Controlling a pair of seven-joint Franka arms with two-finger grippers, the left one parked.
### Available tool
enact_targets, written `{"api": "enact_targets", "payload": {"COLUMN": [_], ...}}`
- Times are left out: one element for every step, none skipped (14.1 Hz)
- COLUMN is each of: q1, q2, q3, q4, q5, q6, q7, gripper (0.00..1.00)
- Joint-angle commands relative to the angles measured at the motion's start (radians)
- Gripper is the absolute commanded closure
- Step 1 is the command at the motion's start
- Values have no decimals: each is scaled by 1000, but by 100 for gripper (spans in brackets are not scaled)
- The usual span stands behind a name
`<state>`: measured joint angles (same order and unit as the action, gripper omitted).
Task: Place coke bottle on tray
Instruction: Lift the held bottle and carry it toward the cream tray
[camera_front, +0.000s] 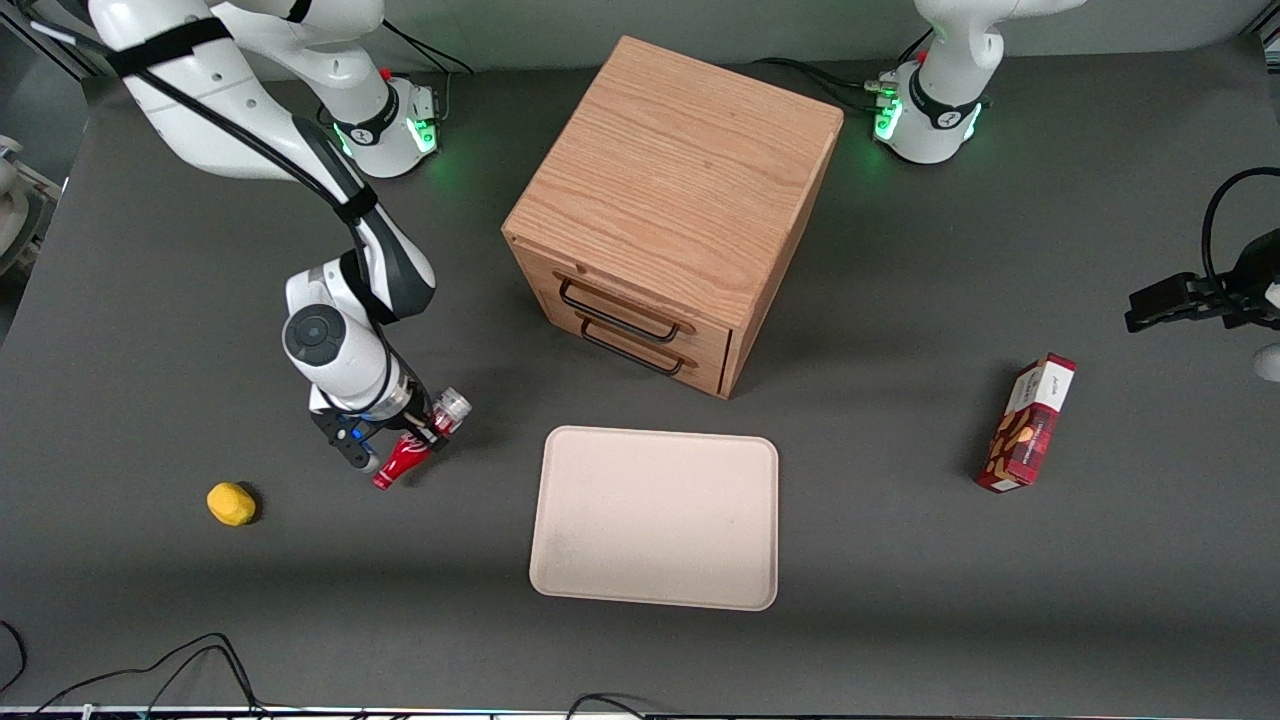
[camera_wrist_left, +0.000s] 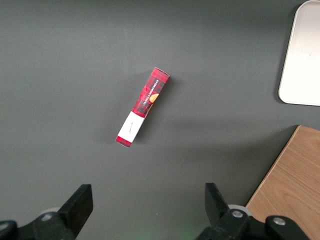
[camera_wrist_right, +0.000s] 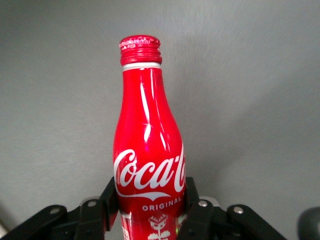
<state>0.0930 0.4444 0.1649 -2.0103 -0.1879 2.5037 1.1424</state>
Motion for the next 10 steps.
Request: {"api": "enact_targets", "payload": {"q1": [-27, -44, -51, -50, -47, -44, -41, -41, -41, -41], "q2": [-99, -101, -102, -102, -102, -102, -101, -101, -92, -66], "q3": [16, 42, 47, 42, 36, 24, 10, 5, 5, 1], "q4": [105, 172, 244, 331, 420, 503, 571, 643, 719, 819], "q5": [-7, 13, 33, 68, 99, 111, 116, 125, 137, 145], "q6": [-245, -332, -414, -513, -628, -729, -806, -872, -952, -1050], "q7": [-88, -114, -153, -202, -273, -335, -369, -412, -456, -496], "gripper": [100, 100, 100, 100, 100, 100, 100, 100, 100, 100]}}
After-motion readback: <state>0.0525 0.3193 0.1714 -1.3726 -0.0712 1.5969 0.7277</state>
